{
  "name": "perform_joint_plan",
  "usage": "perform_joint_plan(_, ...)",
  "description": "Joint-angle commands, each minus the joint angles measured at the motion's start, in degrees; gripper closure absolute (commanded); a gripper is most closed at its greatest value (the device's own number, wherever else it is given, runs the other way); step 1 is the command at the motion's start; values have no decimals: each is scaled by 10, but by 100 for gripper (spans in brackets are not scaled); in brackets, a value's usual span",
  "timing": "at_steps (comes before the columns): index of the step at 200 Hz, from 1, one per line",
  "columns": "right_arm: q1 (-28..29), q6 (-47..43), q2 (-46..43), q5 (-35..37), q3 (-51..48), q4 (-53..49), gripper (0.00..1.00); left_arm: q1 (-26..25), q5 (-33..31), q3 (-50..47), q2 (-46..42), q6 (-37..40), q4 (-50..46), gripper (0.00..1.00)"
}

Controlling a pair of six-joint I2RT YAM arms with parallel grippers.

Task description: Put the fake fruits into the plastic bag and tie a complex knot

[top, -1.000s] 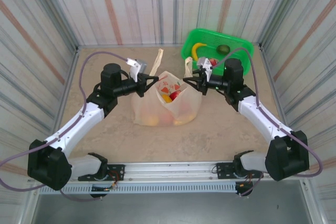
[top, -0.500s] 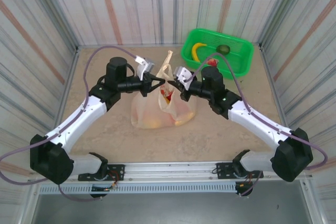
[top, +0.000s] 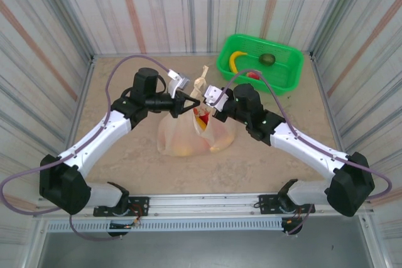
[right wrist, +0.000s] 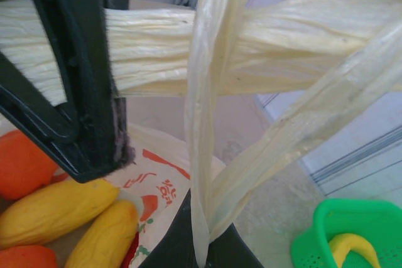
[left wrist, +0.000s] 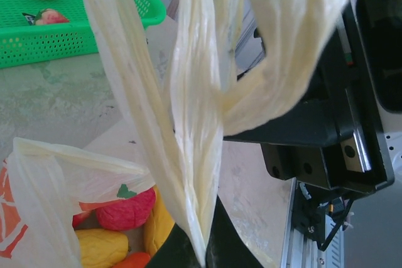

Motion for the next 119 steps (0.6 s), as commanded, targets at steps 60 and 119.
perform_joint_plan(60,26,-65,7,17,6,-18,100,-1,31,12,2,0,12,75)
perform_joint_plan(119,29,-71,7,-4,13,-33,100,3,42,12,12,-19,33,59)
